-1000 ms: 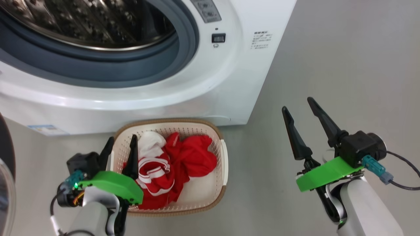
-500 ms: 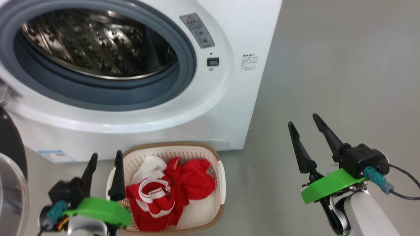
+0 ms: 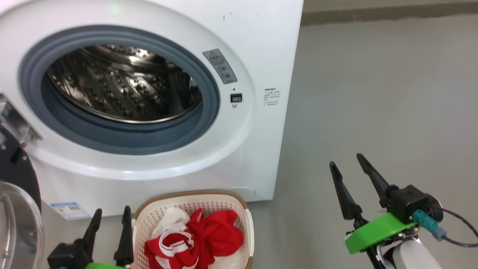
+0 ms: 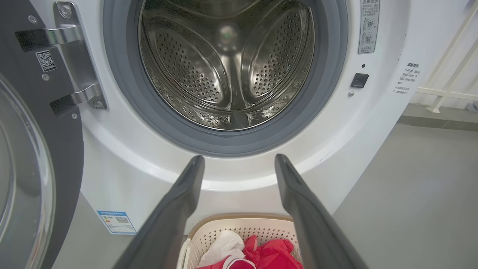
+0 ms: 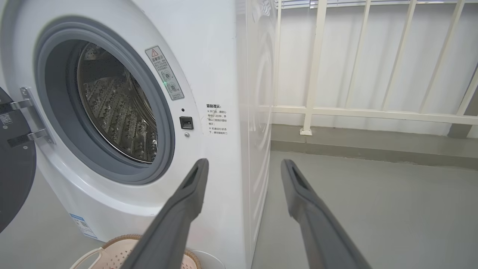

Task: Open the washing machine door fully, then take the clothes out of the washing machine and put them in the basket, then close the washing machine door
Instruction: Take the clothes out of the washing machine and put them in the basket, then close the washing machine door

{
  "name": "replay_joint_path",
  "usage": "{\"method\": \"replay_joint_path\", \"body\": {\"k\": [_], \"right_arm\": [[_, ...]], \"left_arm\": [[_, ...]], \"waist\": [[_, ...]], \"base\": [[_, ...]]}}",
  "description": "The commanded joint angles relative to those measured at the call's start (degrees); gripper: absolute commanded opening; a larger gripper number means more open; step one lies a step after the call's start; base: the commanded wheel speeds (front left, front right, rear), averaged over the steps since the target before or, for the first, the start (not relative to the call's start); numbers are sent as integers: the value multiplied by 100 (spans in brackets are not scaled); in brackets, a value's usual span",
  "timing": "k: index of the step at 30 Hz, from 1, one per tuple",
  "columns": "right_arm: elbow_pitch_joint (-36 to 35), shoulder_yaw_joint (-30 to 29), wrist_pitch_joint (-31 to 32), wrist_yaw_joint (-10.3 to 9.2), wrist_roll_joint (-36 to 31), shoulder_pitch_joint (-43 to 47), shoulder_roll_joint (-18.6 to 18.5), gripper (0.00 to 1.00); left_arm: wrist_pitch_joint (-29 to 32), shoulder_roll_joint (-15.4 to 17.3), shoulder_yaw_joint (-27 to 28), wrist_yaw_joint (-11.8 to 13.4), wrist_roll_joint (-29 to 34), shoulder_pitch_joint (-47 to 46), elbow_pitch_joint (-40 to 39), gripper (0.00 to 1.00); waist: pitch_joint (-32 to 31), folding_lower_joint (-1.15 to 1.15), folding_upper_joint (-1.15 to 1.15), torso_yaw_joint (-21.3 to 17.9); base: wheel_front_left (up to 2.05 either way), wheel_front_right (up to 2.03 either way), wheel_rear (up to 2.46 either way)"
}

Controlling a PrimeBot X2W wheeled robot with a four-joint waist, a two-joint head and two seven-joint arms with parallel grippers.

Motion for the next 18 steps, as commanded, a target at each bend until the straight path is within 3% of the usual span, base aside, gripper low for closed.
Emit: {"method": "replay_joint_path", "body": {"k": [1,9,18], "right_arm": [[-158,82,-36,36,-15,-14,12,100],[-245,22,-36,36,-84,196,12,100],[-294,53,-36,36,-129,256,12,100]], "left_arm": [[-69,151,199,31,61,-30,-184,100],[-35,160,135,-83,-43,327,-512,100],[29,197,204,29,-122,503,-828,100]], "waist": [[-159,0,0,-32],[-353,0,0,-52],[-419,0,0,-101]], "base": [[0,0,0],[0,0,0],[0,0,0]]}}
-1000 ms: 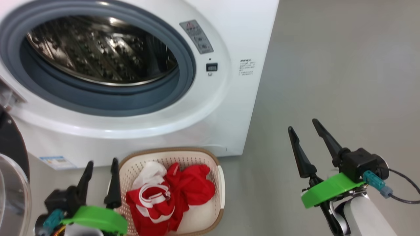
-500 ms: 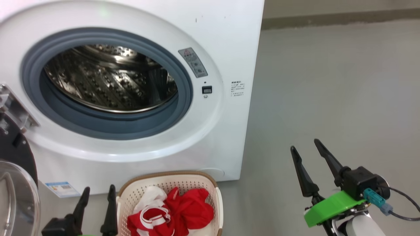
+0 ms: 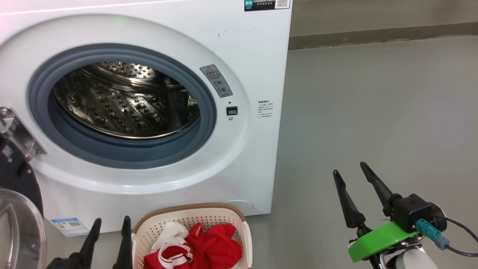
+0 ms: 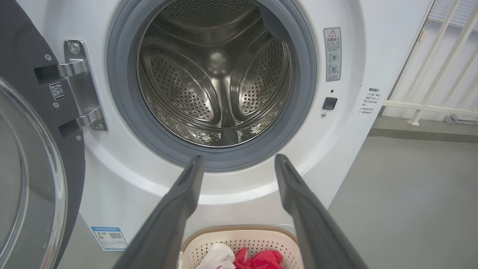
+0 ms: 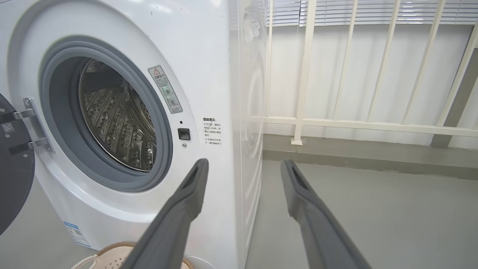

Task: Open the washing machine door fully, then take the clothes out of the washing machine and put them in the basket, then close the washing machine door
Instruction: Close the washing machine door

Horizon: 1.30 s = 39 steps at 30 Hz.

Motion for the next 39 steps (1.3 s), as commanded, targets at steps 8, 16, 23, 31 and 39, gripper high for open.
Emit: {"method": "replay_joint_path", "body": {"k": [8,16,23,31,39], "right_arm": [[-164,165,-36,36,-65,-35,6,100],[-145,239,-36,36,-23,-63,6,100],[-138,234,-36,36,-17,-71,6,100],[-129,229,-36,36,25,-76,6,100],[-124,208,-36,36,42,-72,6,100]], "left_arm": [[3,126,196,101,-24,-20,-309,100],[9,176,172,154,-10,-12,-402,100],[23,201,175,226,-3,5,-450,100],[63,253,149,263,-5,15,-519,100],[39,276,118,187,-97,18,-616,100]], "waist": [[-16,0,0,-36],[-17,0,0,-45],[-18,0,0,-53],[-3,0,0,-36],[-25,0,0,-6]], "base": [[0,0,0],[0,0,0],[-39,39,0],[-130,130,0],[-187,187,0]]}}
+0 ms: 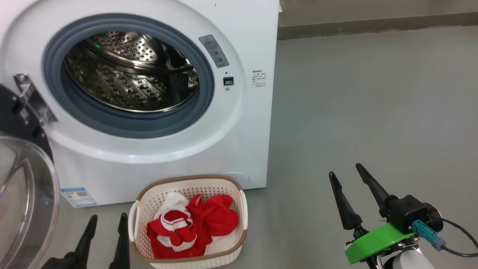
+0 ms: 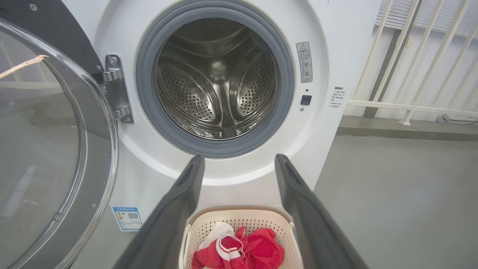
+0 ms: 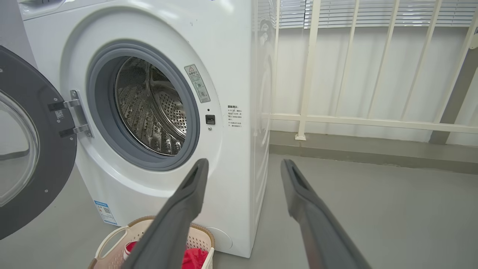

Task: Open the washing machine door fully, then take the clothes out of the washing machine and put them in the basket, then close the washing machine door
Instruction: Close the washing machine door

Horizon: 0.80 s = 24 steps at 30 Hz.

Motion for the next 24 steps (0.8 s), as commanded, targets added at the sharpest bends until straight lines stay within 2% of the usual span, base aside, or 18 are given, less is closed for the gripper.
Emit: {"method": "replay_joint_path", "body": {"k": [1,9,24], "right_arm": [[-133,97,-36,36,39,-70,5,100],[-139,96,-36,36,59,-52,5,100],[-158,78,-36,36,21,-4,5,100]], "left_arm": [[-38,120,178,-52,-37,-91,-187,100],[-33,148,160,-1,-39,-85,-177,100],[7,185,105,137,-11,-55,-302,100]], "waist": [[-7,0,0,7],[-28,0,0,51],[-2,0,0,187]], "base": [[-137,137,0],[-76,76,0],[-1,1,0]]}}
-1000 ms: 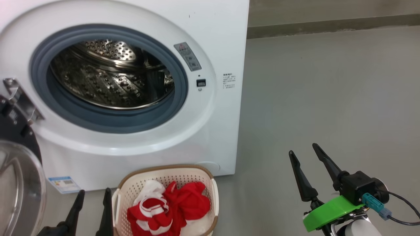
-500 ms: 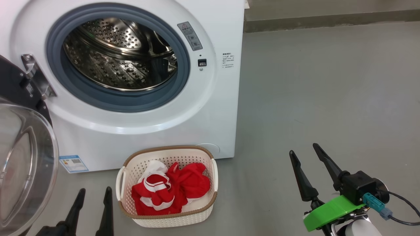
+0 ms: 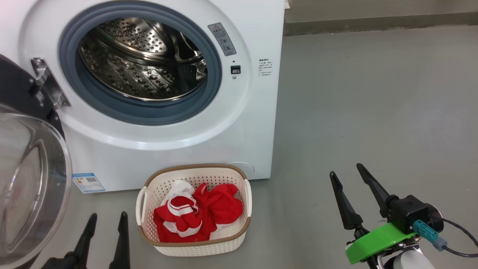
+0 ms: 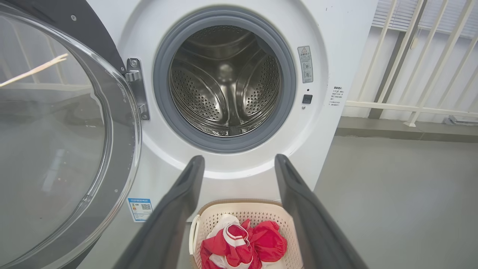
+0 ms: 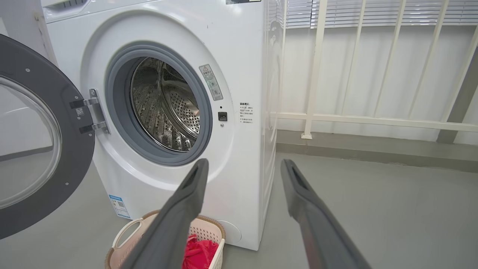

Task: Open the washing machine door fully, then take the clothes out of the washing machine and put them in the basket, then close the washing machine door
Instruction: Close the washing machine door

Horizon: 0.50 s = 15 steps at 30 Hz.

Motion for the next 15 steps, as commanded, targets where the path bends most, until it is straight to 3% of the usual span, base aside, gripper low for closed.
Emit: {"method": "replay_joint_path", "body": {"k": [1,15], "right_arm": [[-155,91,-36,36,-39,-8,5,100],[-175,209,-36,36,-111,-21,5,100]], "left_arm": [[11,117,176,71,0,-80,-187,100],[90,83,161,282,9,-78,-511,100]], "waist": [[14,0,0,62],[53,0,0,716]], "base": [[0,0,0],[0,0,0]]}}
